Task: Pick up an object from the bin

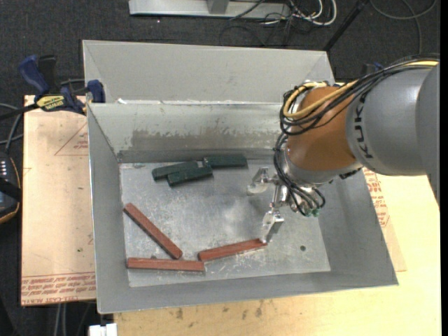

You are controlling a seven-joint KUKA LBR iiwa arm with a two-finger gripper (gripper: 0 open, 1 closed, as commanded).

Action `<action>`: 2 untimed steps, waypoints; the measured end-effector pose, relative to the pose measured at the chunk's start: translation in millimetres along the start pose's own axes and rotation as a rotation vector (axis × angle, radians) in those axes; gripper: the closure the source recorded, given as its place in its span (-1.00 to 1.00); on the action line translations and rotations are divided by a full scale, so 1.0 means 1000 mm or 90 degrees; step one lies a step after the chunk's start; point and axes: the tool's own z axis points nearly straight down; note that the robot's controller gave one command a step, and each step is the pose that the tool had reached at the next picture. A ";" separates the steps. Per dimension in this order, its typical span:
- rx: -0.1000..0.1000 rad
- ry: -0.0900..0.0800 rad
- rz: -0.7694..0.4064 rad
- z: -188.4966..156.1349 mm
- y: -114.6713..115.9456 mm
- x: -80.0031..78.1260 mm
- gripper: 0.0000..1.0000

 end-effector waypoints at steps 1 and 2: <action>0.000 -0.016 -0.035 0.020 0.021 0.044 1.00; 0.000 -0.016 -0.035 0.020 0.021 0.044 1.00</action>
Offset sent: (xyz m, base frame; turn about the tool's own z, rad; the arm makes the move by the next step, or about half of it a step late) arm 0.0000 0.0000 0.0000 0.0000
